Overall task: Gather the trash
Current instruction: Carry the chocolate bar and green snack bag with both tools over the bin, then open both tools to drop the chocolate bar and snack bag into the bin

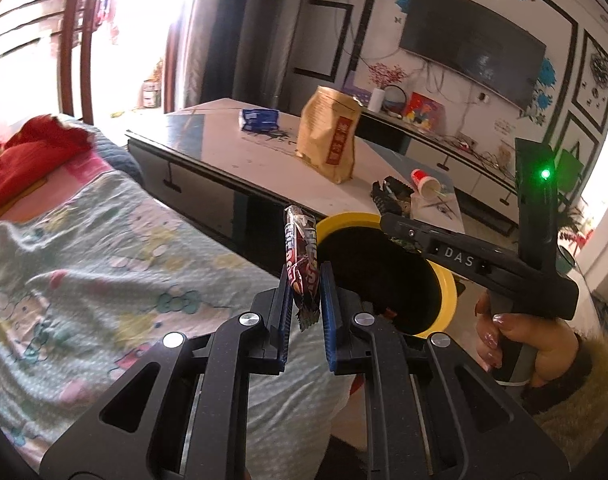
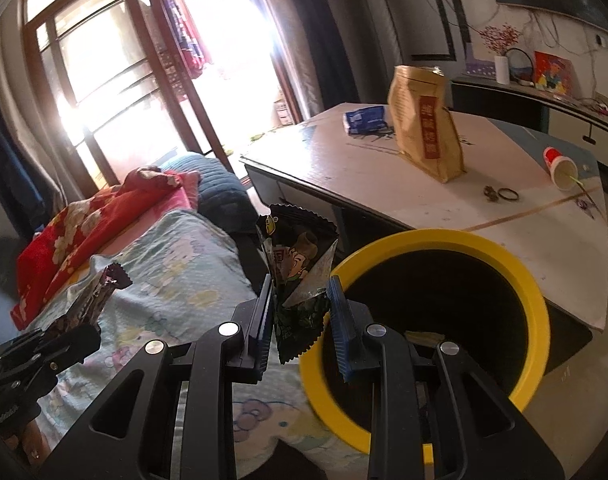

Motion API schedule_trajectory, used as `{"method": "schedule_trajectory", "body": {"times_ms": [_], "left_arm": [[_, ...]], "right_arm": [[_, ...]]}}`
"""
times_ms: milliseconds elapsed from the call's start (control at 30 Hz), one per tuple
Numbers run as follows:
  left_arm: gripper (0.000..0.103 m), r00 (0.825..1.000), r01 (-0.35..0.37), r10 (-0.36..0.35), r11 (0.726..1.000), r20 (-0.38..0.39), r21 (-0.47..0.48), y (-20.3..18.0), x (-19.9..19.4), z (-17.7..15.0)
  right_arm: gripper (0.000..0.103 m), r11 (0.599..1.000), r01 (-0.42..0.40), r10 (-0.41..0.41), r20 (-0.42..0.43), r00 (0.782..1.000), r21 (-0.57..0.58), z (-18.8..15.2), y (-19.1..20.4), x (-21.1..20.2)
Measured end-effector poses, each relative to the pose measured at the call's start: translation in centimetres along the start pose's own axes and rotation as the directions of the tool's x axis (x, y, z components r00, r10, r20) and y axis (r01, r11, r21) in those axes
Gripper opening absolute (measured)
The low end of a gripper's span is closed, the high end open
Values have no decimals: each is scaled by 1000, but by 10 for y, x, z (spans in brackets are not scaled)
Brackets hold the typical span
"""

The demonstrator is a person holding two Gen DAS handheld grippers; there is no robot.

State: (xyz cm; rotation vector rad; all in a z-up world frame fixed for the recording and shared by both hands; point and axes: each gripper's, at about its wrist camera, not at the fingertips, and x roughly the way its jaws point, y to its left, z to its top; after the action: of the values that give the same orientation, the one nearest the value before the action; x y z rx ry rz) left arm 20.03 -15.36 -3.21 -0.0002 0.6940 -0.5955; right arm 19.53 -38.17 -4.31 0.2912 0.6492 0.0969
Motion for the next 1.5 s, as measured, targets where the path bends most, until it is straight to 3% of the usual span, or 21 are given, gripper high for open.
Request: {"method": "schedule_trajectory", "body": {"times_ms": [600,1000,1367,1467,1500], "left_arm": [[9,995,80,-73,991,-65,104,-49,48,3],[9,987,116,-102,986,-122,122,-71,85,3],[9,979,148,-130,983,-156,109,-81,116,8],[24,979,153,-135,981,-149,115,-83,119,11],[35,980,153,-135,982,-148,115,-83,118,10]], "right_arm": [[28,989,94,-92,-22,996,117,-17,-67,-3],[31,977,130,-122,-57,991,169,-35,-97,-1],[46,971,144,-131,-80,988,189,-51,-113,-3],[49,970,148,-134,-82,988,194,-55,-116,-7],[51,970,149,-135,-81,987,195,-56,-116,-8]]}}
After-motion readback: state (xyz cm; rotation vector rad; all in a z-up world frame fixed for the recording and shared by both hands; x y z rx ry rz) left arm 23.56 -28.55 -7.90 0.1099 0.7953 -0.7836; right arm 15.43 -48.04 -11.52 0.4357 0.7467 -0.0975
